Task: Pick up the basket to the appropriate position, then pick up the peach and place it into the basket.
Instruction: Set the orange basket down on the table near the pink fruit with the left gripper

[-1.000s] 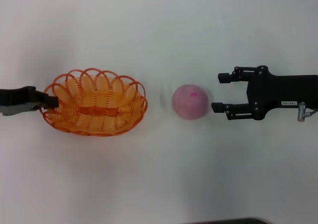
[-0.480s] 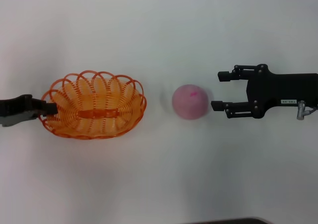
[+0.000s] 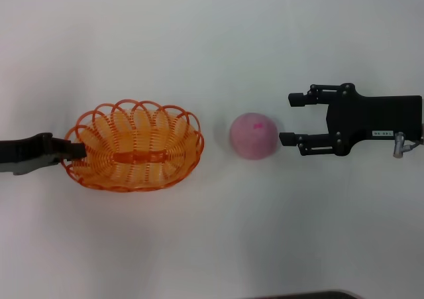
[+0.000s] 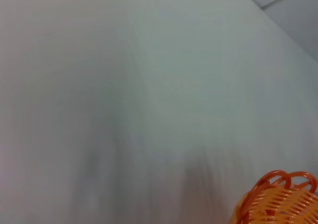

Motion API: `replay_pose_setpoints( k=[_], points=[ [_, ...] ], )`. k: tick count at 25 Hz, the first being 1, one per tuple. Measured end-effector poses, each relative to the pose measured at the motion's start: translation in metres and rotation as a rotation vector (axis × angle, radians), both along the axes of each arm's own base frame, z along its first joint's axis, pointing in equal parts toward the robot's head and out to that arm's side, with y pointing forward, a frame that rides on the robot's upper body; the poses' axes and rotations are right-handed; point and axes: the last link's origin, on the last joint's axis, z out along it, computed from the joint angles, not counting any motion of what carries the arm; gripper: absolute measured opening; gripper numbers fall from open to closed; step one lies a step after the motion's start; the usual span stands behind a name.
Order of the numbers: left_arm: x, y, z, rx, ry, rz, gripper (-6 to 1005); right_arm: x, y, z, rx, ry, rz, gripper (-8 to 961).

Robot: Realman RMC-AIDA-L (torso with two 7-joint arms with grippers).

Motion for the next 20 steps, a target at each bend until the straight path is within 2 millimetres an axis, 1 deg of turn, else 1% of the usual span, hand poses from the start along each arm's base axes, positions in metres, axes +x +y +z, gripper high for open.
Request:
replay_pose_setpoints(
  k=[14,20],
  points=[
    [-0.011,-0.007,-0.001,0.028,0.006,0.029,63,0.001,0.0,0.0,0.008,0.016,-0.012,798],
    [-0.012,-0.008,-0.001,0.032,0.008,0.034,63,0.0,0.0,0.0,0.009,0.017,-0.012,798]
  ],
)
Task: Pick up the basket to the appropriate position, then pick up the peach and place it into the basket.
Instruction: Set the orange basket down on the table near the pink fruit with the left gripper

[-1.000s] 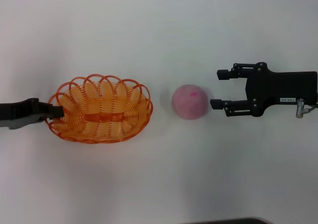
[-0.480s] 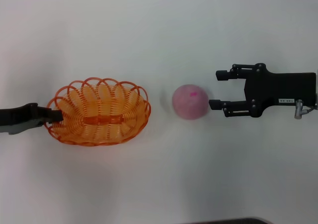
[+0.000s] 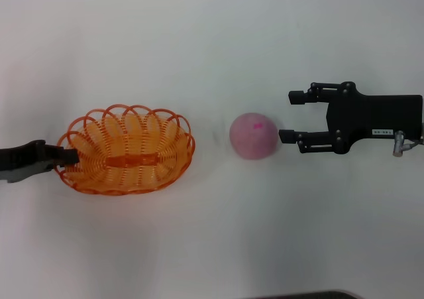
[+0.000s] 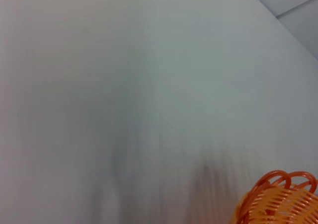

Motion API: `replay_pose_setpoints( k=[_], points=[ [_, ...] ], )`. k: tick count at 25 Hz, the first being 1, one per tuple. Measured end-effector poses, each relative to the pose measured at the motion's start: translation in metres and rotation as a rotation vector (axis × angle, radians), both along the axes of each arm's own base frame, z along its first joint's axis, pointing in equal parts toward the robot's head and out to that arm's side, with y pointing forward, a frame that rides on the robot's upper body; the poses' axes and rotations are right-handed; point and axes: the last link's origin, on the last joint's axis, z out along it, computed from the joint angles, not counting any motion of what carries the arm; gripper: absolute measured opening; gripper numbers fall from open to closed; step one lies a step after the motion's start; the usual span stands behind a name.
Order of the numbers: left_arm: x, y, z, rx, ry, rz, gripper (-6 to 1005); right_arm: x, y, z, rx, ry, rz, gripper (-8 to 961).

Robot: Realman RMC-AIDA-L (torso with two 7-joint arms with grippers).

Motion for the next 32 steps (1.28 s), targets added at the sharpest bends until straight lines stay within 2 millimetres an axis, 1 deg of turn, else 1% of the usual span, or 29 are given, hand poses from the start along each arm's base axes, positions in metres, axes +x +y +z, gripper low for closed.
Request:
replay_pose_setpoints(
  k=[6,15,20,29,32],
  points=[
    [-0.001,-0.002,-0.004,-0.013,-0.016,0.007,63,0.0,0.0,0.0,0.0,0.0,0.0,799],
    [-0.001,-0.002,-0.006,-0.001,-0.042,0.007,74,0.001,-0.001,0.0,0.001,0.0,-0.001,799],
    [-0.002,-0.003,-0.005,-0.001,-0.047,0.013,197,0.002,-0.002,0.0,0.0,0.001,-0.006,799],
    [-0.005,-0.012,-0.005,-0.017,-0.06,0.029,353,0.001,-0.002,0.0,0.0,0.0,-0.003,799],
    [-0.007,-0.015,-0.005,-0.021,-0.063,0.032,365,0.001,-0.002,0.0,0.001,0.0,-0.003,799]
  ],
)
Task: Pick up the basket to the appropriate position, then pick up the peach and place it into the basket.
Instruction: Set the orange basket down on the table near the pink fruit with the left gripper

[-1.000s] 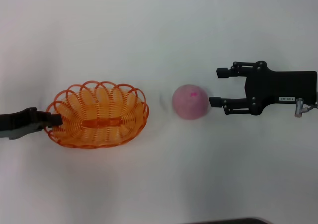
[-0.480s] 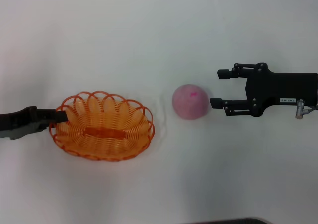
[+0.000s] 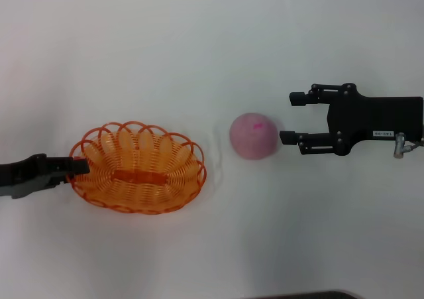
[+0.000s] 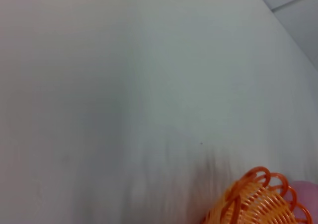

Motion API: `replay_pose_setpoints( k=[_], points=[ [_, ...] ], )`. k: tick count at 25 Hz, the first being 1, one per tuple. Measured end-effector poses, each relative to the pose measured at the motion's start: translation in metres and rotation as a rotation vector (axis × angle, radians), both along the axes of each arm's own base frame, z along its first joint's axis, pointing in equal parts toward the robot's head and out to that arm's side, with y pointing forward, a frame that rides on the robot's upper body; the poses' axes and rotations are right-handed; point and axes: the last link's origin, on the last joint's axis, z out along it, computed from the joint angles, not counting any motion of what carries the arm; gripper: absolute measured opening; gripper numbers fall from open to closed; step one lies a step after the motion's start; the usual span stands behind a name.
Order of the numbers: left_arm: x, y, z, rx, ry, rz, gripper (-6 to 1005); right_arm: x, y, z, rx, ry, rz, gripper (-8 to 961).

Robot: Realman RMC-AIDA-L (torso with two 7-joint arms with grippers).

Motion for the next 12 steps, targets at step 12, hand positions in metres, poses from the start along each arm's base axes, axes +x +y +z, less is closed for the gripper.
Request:
replay_pose_setpoints(
  k=[12],
  points=[
    [0.0022,-0.0029,0.0031,-0.01,-0.014,-0.033,414,-0.0014,0.0014,-0.0003,-0.002,-0.001,0.005,799]
  ],
)
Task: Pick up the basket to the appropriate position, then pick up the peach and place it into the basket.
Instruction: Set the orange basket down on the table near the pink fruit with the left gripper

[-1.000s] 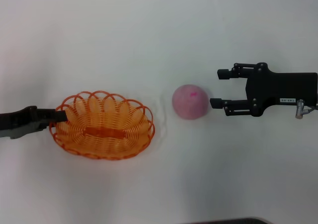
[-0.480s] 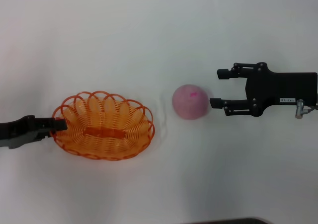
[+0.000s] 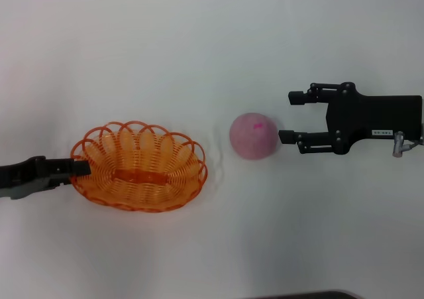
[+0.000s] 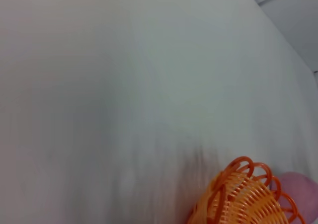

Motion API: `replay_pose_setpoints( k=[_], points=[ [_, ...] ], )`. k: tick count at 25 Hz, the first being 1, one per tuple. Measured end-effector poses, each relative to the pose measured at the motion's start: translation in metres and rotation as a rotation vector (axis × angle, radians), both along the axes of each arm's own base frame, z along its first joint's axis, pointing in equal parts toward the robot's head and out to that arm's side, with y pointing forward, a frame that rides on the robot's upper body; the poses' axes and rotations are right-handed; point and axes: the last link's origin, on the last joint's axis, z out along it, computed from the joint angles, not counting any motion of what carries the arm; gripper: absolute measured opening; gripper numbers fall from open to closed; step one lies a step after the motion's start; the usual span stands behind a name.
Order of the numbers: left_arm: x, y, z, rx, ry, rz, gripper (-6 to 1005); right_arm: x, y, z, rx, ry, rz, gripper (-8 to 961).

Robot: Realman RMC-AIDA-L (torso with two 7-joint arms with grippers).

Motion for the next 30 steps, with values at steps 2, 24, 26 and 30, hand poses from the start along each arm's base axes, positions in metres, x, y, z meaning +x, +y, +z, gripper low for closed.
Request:
replay_pose_setpoints(
  k=[2,24,26,30],
  points=[
    [0.0,0.002,0.002,-0.002,0.003,-0.004,422,0.0,0.0,0.0,0.0,0.0,0.0,799],
    [-0.002,0.027,0.045,0.118,0.092,-0.124,598,-0.003,0.003,-0.001,0.001,0.002,0.005,800],
    [-0.001,0.028,0.048,0.15,0.083,-0.171,597,-0.002,0.002,-0.001,-0.001,0.004,0.003,800],
    [0.007,0.024,0.037,0.186,0.04,-0.348,598,-0.002,0.003,-0.002,0.002,0.004,-0.003,800]
  ],
)
